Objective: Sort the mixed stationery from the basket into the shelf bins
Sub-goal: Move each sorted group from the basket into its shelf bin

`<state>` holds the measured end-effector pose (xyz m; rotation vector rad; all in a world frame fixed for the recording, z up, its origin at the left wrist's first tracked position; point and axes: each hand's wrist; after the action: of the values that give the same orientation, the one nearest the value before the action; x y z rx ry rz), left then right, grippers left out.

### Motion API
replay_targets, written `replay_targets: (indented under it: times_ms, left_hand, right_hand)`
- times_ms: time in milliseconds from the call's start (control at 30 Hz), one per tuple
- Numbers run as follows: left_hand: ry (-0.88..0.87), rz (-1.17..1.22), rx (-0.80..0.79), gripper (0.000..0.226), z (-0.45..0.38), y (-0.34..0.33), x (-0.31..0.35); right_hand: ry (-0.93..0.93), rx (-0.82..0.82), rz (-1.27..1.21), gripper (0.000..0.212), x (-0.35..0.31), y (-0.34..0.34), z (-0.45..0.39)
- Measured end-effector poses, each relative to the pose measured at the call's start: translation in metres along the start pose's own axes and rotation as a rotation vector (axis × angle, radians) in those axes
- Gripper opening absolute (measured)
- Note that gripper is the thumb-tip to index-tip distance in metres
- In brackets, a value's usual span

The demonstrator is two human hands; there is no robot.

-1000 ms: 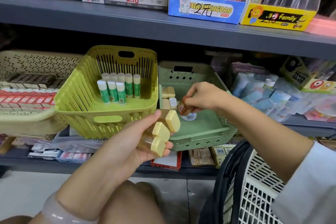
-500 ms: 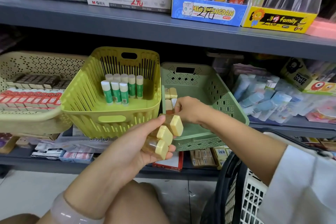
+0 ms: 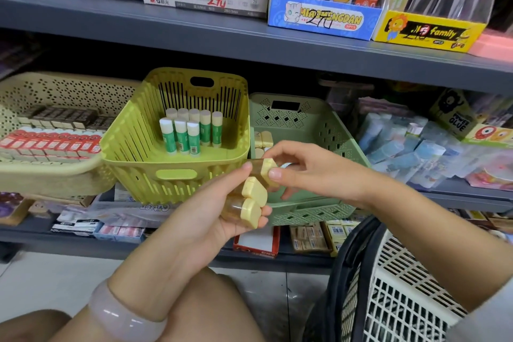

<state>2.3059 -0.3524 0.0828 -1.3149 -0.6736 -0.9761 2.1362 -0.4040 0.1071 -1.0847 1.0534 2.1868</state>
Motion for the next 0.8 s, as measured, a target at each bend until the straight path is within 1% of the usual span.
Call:
replay_targets:
  times_ms: [67,133,267,333,400,500,533,633,700,800]
  left_hand:
    - [-0.009,0.006,0.001,0.033,0.001,-0.001,-0.001]
    - [-0.016,-0.001,-0.007,0.034,0.003,-0.001,-0.001]
    - [-0.030,0.005,0.008,0.037,0.002,0.000,-0.001]
    - [-0.023,-0.008,0.001,0.040,0.002,0.000,-0.002]
    - [-0.017,-0.012,-0.005,0.042,0.001,-0.001,-0.003]
    - [-0.004,0.005,0.011,0.042,0.000,-0.002,-0.002]
    - [0.004,0.018,0.017,0.042,-0.001,-0.002,-0.002]
    - [0.022,0.082,0.014,0.041,-0.002,-0.001,-0.001]
    - [0.029,0.123,0.018,0.041,-0.002,-0.002,0.000]
    - [0.041,0.127,0.029,0.039,-0.003,-0.002,0.001]
  right_hand:
    - [-0.022,-0.001,-0.014,0.042,0.000,-0.003,0.002]
    - [-0.026,0.008,-0.018,0.041,0.002,-0.003,0.005]
    - [-0.026,0.067,-0.216,0.012,0.011,0.005,0.003]
    - [-0.056,0.096,-0.339,0.011,0.014,0.015,-0.001]
    - [-0.090,0.187,-0.364,0.010,0.017,0.025,-0.008]
    - [-0.150,0.390,-0.246,0.015,0.023,0.041,-0.030]
    - [-0.181,0.444,-0.169,0.017,0.024,0.045,-0.040]
    - [-0.258,0.582,0.346,0.032,0.025,0.057,-0.070]
    - [-0.247,0.582,0.498,0.042,0.024,0.060,-0.088]
    - [-0.242,0.495,0.595,0.060,0.024,0.061,-0.111]
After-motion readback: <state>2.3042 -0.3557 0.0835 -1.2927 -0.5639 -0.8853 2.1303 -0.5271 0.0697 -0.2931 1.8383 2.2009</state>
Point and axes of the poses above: each hand's wrist, its own z-axis away from the middle knuckle, its own y-axis out of the back of the hand, x = y × z, and after that the axes turned 15 degrees about -y, right-handed
